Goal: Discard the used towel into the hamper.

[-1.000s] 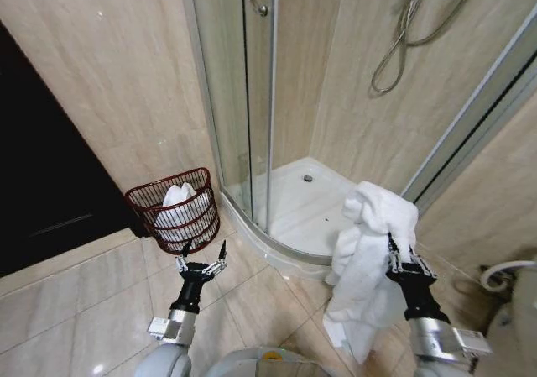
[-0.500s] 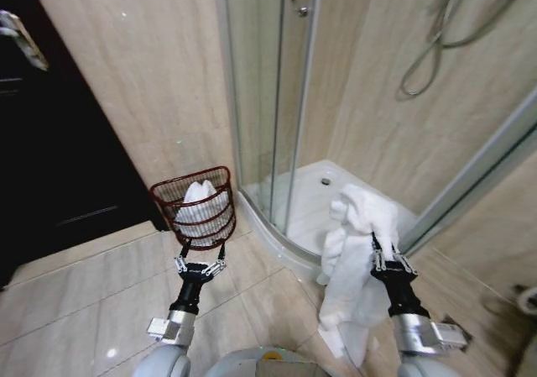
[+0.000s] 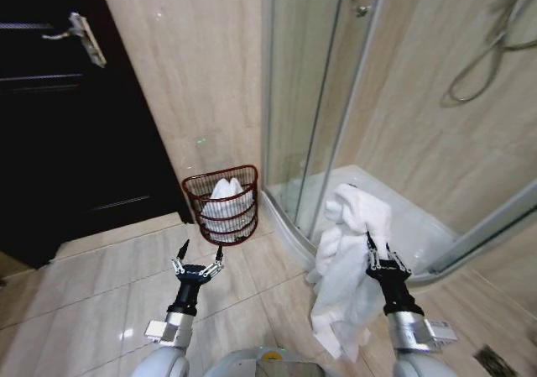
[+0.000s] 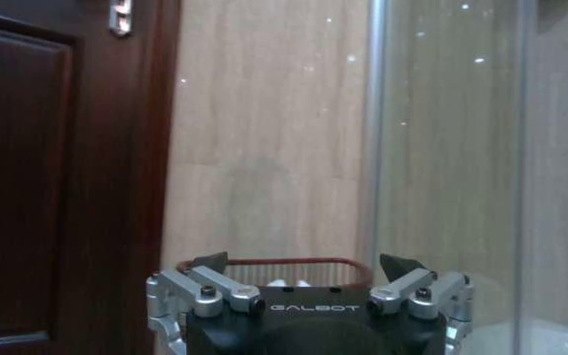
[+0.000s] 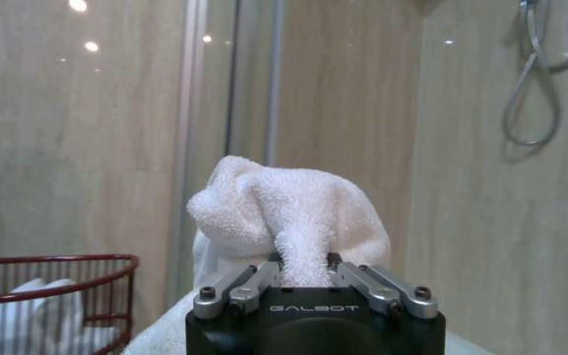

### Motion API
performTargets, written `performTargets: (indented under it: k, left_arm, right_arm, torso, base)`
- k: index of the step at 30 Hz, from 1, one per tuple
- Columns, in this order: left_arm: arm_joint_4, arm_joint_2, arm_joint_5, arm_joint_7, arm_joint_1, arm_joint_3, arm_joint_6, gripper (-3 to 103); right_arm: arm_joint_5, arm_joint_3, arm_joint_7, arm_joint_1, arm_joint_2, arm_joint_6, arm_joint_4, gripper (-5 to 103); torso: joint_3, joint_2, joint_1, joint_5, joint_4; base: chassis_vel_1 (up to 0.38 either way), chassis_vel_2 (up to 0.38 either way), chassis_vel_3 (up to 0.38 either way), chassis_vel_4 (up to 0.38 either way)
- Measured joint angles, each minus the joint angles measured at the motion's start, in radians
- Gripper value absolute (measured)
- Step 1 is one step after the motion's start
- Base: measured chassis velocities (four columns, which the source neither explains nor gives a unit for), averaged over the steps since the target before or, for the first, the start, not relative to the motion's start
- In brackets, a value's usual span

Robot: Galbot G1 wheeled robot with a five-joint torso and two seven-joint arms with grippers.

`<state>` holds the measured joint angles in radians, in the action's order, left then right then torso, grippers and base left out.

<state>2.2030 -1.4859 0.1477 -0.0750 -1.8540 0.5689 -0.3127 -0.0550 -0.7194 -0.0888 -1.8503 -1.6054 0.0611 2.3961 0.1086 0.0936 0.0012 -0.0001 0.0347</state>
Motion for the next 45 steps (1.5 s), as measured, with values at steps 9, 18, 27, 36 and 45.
performTargets:
  k: [9,18,27,36,45]
  left_arm:
    - [-0.022,0.003,0.015,-0.003,0.009,0.014,-0.003,100]
    - [-0.035,0.012,0.026,-0.004,0.015,0.04,-0.006,100]
    - [-0.037,0.019,0.031,0.006,0.019,0.053,0.009,100]
    - [-0.028,0.019,0.031,0.024,0.019,0.057,0.029,100]
    - [-0.02,0.018,0.025,0.024,0.011,0.058,0.03,100]
  right_arm:
    - [0.021,0.027,0.007,0.035,0.003,-0.031,-0.022,16]
    - [0.065,0.077,0.027,0.058,0.005,-0.049,-0.03,16]
    - [0.083,0.129,0.054,0.081,0.026,-0.061,-0.02,16]
    - [0.073,0.146,0.074,0.088,0.042,-0.066,-0.011,16]
    - [0.075,0.133,0.076,0.088,0.044,-0.057,-0.015,16]
  torso:
    - [0.0,0.0,0.0,0.0,0.0]
    - [0.0,0.0,0.0,0.0001,0.0001]
    - [0.009,0.012,0.002,0.0,0.0]
    - [0.033,0.041,0.008,0.0001,-0.0002]
    - [0.062,0.08,0.017,0.0001,-0.0002]
  base:
    - [0.122,0.118,-0.019,-0.01]
    - [0.133,0.124,-0.019,-0.021]
    - [0.046,0.04,-0.019,-0.031]
    - [0.0,0.0,0.0,0.0]
    - [0.0,0.0,0.0,0.0]
